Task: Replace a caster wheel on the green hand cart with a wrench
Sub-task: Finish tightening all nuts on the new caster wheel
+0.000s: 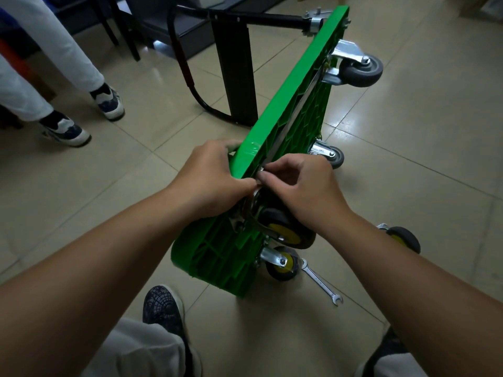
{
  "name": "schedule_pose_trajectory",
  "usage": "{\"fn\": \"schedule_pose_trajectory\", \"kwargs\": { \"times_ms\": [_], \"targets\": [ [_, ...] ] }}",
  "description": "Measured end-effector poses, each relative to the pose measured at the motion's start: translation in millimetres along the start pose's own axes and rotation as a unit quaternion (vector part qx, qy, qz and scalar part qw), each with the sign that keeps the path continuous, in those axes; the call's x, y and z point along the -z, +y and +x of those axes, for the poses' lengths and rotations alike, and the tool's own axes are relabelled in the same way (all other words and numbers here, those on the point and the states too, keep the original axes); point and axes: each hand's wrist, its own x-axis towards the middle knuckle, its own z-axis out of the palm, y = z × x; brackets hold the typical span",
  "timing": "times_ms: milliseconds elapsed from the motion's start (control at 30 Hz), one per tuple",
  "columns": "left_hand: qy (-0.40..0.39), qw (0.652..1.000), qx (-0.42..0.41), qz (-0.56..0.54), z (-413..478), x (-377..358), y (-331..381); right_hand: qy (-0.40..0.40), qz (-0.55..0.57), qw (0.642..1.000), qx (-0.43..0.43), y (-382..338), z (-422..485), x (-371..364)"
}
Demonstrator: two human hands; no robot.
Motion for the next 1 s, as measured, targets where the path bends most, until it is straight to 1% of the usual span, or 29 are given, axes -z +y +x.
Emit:
{"fn": "schedule_pose_trajectory", "kwargs": {
  "times_ms": [133,267,333,400,467,633,700,733,800,833,900,1000],
  "targets": [
    [0.008,1.000,-0.001,0.008,0.3,-0.8,0.2,-0.003,0.033,0.999,-0.034,0.0,0.1,-2.7],
    [0.012,1.000,-0.004,0.016,-0.4,-0.9,1.3,0.000,0.032,0.997,-0.063,1.4,1.1,-6.7],
    [0.012,1.000,0.001,0.014,0.1,-0.6,0.4,0.014,0.081,0.993,-0.091,0.9,2.9,-8.8],
    [0.010,1.000,0.005,0.014,0.6,-0.6,-0.3,0.027,0.115,0.988,-0.099,-0.4,4.4,-8.1],
    [0.006,1.000,0.008,0.010,0.7,-0.5,-0.2,0.021,0.104,0.990,-0.094,-2.3,4.7,-5.2],
    [0.004,1.000,0.009,0.010,0.7,-0.3,1.6,-0.024,0.029,0.995,-0.088,-1.2,-0.1,-3.3],
    [0.005,1.000,0.009,0.009,0.2,-0.2,2.0,-0.023,0.007,0.997,-0.077,0.8,0.1,-0.8],
    [0.005,1.000,0.010,0.009,0.0,-0.2,2.3,-0.012,0.005,0.998,-0.068,0.9,0.2,0.9],
    [0.003,1.000,0.011,0.011,-0.7,0.3,3.1,0.015,0.044,0.998,-0.047,-1.3,-0.3,3.3],
    [0.001,1.000,0.010,0.010,-0.8,0.4,3.0,0.017,0.062,0.997,-0.038,-2.5,-1.1,3.3],
    [0.002,1.000,0.009,0.008,-0.3,0.7,2.3,-0.004,0.071,0.996,-0.044,-3.5,-2.1,1.9],
    [0.002,1.000,0.008,-0.003,0.5,0.7,0.7,-0.046,0.034,0.996,-0.063,-0.9,0.7,2.7]
  ]
}}
